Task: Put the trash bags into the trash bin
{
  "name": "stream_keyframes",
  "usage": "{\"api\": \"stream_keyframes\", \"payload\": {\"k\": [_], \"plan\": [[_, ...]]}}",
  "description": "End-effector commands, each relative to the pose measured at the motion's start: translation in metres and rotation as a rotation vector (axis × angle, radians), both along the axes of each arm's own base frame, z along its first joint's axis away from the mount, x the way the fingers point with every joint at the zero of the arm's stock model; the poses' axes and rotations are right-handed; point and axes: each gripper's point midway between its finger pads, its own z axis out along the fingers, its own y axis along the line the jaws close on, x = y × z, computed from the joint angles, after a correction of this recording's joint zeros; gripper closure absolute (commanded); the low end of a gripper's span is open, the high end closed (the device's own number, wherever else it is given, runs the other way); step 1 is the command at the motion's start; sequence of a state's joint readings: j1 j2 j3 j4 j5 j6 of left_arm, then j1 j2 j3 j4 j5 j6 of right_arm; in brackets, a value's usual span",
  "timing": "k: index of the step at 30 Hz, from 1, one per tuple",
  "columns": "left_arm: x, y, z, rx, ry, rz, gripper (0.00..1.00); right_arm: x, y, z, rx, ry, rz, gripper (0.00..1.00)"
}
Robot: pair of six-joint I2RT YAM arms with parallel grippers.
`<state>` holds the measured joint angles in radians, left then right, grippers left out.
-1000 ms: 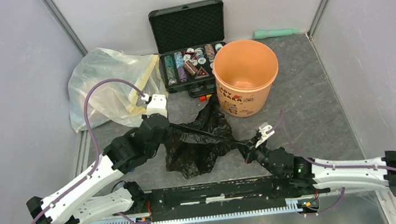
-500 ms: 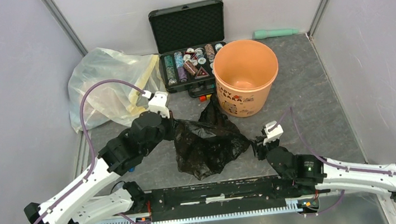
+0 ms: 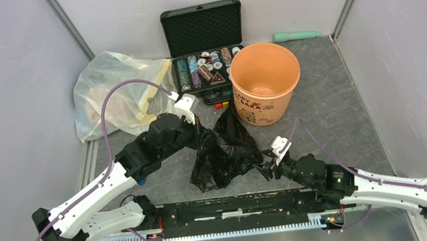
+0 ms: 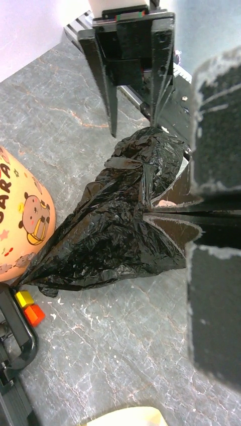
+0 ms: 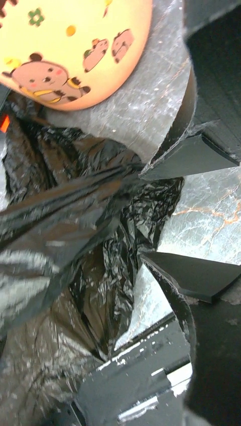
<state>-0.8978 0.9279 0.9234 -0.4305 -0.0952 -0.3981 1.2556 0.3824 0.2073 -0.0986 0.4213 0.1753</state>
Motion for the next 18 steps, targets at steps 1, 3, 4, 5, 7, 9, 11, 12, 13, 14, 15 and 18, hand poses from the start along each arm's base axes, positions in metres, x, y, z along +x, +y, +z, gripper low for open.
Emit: {"api": "stream_keyframes", "payload": {"k": [1, 3, 4, 5, 7, 9, 11, 12, 13, 14, 15, 18], "plan": [[0.008, -0.016, 0.035, -0.119, -0.01, 0.015, 0.98, -0.015, 0.021, 0.042, 0.094, -0.083, 0.156, 0.39], [0.011, -0.019, 0.036, -0.113, -0.002, 0.023, 0.98, -0.024, 0.027, 0.049, 0.111, -0.104, 0.231, 0.44], [0.013, -0.02, 0.036, -0.113, 0.002, 0.026, 0.98, -0.031, 0.031, 0.049, 0.109, -0.112, 0.28, 0.46], [0.013, -0.023, 0.037, -0.118, 0.004, 0.021, 0.98, -0.038, 0.037, 0.056, 0.135, -0.126, 0.331, 0.48], [0.014, -0.027, 0.041, -0.133, 0.003, 0.011, 0.98, -0.052, 0.047, 0.057, 0.149, -0.141, 0.431, 0.55], [0.014, -0.032, 0.045, -0.15, 0.004, -0.002, 0.98, -0.06, 0.054, 0.054, 0.154, -0.141, 0.486, 0.69], [0.013, -0.037, 0.05, -0.167, 0.01, -0.016, 0.98, -0.06, 0.06, 0.053, 0.157, -0.145, 0.498, 0.9], [0.013, -0.039, 0.054, -0.181, 0.01, -0.023, 0.98, -0.057, 0.063, 0.054, 0.161, -0.149, 0.489, 0.96], [0.011, -0.042, 0.058, -0.197, 0.008, -0.036, 0.98, -0.053, 0.066, 0.056, 0.167, -0.153, 0.467, 0.99], [0.009, -0.046, 0.065, -0.222, 0.003, -0.06, 0.98, -0.05, 0.068, 0.059, 0.178, -0.163, 0.456, 1.0], [0.007, -0.05, 0.07, -0.246, 0.002, -0.078, 0.98, -0.046, 0.072, 0.061, 0.186, -0.171, 0.441, 1.0], [0.006, -0.056, 0.083, -0.29, 0.003, -0.094, 0.98, -0.033, 0.081, 0.069, 0.168, -0.213, 0.389, 1.0]]}}
